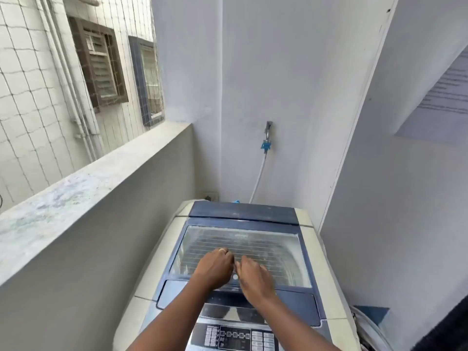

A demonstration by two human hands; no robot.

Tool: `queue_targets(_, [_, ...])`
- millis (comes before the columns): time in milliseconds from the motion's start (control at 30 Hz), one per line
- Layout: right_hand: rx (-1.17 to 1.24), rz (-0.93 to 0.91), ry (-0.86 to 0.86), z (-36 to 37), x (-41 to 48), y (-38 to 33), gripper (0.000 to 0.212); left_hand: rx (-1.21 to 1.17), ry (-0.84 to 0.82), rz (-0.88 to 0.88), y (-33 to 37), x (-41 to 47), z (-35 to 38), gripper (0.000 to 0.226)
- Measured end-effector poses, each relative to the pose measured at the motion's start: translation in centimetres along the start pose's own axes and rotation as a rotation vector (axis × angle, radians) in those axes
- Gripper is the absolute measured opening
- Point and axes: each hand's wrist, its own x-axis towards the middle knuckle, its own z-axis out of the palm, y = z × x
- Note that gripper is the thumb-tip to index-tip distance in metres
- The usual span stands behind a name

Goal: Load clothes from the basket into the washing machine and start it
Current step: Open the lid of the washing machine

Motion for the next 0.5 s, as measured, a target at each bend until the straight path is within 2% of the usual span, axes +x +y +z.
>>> queue_targets(133, [-0.077,-0.056,-0.041,2.0,-1.7,0.4,0.032,0.011,-0.124,-0.051,-0.6,-1.3,2.5,0.030])
queue_targets(233, [-0.075,-0.028,-0.098,2.9,-2.0,0.8,0.010,-0.022,-0.138,-0.042,-0.5,-2.3,3.5,0.025])
queue_targets(333, [-0.087,-0.064,-0.096,4.3,-2.5,1.4,0.015,-0.019,-0.106,0.006,-0.3,-3.4,4.1,0.025])
queue_targets(400, [-0.047,-0.075,-0.083,4.8,-3.3,1.6,0.033,0.013,-0.119,0.026,0.0,-4.2,4.5,0.028])
queue_targets(500, [-0.060,-0.040,-0.095,5.3,-4.1,1.7,0.043,0.051,-0.153,0.004,-0.1,-5.0,5.2,0.034])
